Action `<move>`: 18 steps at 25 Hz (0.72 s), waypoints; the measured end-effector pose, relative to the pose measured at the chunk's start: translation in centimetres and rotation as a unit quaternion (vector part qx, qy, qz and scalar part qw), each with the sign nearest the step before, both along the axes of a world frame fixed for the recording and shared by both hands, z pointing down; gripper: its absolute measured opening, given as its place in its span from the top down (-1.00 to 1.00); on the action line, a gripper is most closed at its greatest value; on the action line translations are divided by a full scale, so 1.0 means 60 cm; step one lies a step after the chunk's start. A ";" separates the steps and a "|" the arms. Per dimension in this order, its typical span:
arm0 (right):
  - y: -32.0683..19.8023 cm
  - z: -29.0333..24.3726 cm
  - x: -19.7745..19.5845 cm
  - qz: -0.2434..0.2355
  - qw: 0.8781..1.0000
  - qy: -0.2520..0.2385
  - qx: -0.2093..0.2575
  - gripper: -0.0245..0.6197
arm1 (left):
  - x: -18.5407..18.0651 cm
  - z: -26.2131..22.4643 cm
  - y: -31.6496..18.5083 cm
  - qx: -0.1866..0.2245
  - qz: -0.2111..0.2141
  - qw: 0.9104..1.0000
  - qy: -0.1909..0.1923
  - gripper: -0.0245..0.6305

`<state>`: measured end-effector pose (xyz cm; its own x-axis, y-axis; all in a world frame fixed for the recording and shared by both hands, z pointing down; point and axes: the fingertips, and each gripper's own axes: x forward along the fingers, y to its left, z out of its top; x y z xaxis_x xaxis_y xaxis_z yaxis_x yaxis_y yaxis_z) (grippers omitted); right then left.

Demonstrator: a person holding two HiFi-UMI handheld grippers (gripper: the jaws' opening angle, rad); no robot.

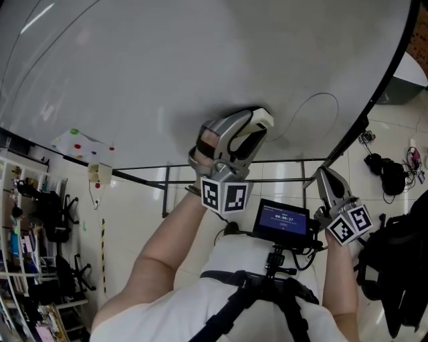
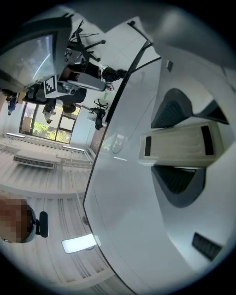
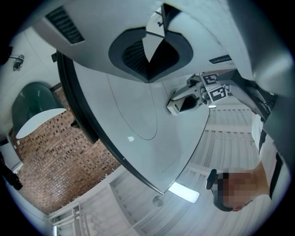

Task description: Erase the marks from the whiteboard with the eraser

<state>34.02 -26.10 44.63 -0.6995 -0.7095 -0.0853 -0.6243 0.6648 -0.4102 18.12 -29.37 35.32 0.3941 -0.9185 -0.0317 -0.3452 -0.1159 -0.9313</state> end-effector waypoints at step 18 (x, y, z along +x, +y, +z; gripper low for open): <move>0.021 0.028 0.039 0.037 0.999 0.021 -0.021 0.88 | 0.009 0.237 -0.011 -0.096 0.021 0.993 -0.062 0.02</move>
